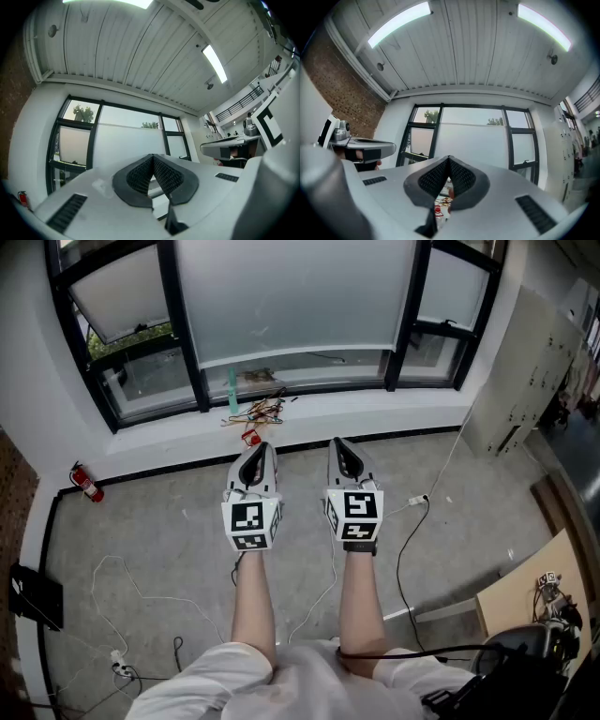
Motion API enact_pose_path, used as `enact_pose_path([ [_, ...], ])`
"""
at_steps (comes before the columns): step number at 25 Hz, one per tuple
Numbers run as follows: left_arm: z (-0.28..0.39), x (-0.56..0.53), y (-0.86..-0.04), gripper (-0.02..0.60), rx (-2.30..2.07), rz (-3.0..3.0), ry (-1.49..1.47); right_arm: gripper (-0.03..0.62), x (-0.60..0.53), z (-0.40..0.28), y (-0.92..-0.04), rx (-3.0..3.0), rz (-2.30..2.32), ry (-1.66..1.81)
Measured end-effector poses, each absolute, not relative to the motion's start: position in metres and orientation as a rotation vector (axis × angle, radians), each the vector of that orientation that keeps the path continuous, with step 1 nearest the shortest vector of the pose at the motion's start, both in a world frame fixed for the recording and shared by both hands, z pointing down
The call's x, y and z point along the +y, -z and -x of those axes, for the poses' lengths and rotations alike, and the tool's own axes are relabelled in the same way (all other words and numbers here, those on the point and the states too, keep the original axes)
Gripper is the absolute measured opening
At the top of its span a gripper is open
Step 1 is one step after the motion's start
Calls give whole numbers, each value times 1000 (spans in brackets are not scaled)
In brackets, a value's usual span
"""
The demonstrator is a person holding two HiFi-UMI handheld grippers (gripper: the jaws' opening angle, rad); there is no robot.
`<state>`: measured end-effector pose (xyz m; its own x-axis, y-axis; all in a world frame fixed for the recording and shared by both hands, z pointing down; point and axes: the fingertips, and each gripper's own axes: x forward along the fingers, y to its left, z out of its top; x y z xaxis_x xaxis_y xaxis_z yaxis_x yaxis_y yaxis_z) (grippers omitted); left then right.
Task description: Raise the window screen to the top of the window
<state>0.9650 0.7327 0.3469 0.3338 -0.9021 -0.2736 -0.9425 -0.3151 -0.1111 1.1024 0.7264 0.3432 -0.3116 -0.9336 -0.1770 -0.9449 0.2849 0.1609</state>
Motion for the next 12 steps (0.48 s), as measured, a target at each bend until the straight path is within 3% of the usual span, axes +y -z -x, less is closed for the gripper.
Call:
enact_pose_path([
  [12,-946,770,-363,2,1848,2195,-266,-3,744,-1080,-353,2596,1585,-349],
])
